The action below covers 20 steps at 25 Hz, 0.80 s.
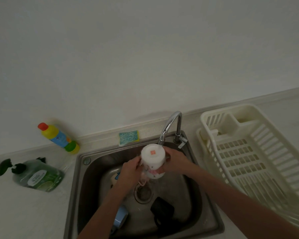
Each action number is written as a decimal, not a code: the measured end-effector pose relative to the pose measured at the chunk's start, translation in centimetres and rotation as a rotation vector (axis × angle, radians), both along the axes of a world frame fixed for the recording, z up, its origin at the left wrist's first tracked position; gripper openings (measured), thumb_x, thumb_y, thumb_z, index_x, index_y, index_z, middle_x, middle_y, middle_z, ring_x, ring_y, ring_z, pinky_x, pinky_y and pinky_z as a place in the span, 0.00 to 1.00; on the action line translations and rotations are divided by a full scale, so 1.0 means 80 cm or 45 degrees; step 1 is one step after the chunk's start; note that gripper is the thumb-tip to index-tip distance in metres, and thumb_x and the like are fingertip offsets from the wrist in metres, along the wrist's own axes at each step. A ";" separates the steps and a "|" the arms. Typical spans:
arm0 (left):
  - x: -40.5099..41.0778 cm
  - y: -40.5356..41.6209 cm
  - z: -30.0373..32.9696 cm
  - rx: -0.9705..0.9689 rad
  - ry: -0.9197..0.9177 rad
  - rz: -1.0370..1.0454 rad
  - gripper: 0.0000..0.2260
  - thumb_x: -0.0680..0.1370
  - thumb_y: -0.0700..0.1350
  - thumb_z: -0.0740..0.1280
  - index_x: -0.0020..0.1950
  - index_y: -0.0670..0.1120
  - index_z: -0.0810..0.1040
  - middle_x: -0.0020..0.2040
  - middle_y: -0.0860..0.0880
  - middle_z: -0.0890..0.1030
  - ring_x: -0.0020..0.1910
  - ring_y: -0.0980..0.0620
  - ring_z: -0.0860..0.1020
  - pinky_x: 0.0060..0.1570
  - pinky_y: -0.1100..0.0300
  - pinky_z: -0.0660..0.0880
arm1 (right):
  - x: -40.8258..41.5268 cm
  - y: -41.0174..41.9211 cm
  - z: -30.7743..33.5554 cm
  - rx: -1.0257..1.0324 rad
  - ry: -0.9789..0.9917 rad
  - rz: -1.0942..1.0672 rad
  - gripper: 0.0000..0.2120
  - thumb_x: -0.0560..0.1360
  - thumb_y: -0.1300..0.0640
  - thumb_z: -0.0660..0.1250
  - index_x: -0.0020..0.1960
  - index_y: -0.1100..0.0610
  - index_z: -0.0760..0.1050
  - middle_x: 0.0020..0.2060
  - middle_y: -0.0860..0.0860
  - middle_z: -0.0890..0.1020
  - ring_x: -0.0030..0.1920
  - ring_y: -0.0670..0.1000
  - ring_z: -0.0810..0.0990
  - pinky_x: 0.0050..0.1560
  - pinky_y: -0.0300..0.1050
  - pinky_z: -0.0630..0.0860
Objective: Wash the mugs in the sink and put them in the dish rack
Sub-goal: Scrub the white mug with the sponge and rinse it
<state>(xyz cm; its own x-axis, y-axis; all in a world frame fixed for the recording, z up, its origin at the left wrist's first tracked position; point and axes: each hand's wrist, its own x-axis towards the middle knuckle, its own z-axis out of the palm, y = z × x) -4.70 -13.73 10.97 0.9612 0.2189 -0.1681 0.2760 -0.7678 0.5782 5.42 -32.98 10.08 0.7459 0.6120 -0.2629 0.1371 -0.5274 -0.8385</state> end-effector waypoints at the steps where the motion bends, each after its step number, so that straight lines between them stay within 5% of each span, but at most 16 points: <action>1: 0.005 -0.005 0.002 -0.003 -0.008 0.007 0.09 0.80 0.38 0.63 0.59 0.43 0.79 0.50 0.52 0.80 0.49 0.55 0.77 0.39 0.76 0.70 | 0.006 -0.003 0.002 0.001 -0.003 -0.001 0.42 0.57 0.45 0.83 0.68 0.41 0.71 0.60 0.37 0.79 0.59 0.40 0.77 0.61 0.41 0.76; 5: 0.024 -0.028 0.003 -0.025 -0.025 0.014 0.07 0.81 0.38 0.62 0.56 0.42 0.78 0.49 0.52 0.79 0.46 0.56 0.76 0.38 0.75 0.69 | 0.022 -0.026 0.013 -0.008 0.007 0.024 0.43 0.56 0.43 0.82 0.68 0.38 0.70 0.59 0.36 0.80 0.60 0.40 0.78 0.63 0.45 0.76; 11: 0.014 -0.057 -0.019 -0.054 0.073 0.064 0.05 0.81 0.43 0.62 0.54 0.47 0.77 0.53 0.47 0.81 0.50 0.54 0.77 0.53 0.60 0.76 | 0.003 -0.053 0.002 -0.076 -0.002 0.021 0.44 0.58 0.43 0.82 0.70 0.36 0.67 0.60 0.36 0.79 0.61 0.38 0.76 0.63 0.45 0.76; 15: -0.009 -0.051 -0.026 -0.064 0.068 0.062 0.05 0.80 0.40 0.64 0.54 0.49 0.75 0.53 0.49 0.78 0.50 0.56 0.75 0.50 0.65 0.73 | -0.022 -0.047 -0.012 -0.066 0.054 -0.001 0.44 0.57 0.43 0.82 0.70 0.38 0.67 0.61 0.36 0.77 0.62 0.39 0.75 0.64 0.44 0.75; 20: -0.032 -0.027 -0.026 -0.085 0.158 0.180 0.09 0.80 0.40 0.63 0.60 0.48 0.76 0.55 0.50 0.81 0.53 0.55 0.79 0.48 0.68 0.71 | -0.031 -0.019 -0.015 -0.076 0.069 0.082 0.35 0.64 0.55 0.81 0.63 0.39 0.66 0.50 0.31 0.74 0.51 0.29 0.74 0.49 0.23 0.71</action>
<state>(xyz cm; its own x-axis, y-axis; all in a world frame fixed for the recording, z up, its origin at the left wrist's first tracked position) -7.25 -15.92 8.85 0.8926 0.3350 -0.3017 0.4507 -0.6774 0.5814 2.95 -34.48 8.86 0.6894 0.6400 -0.3394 0.1273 -0.5683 -0.8129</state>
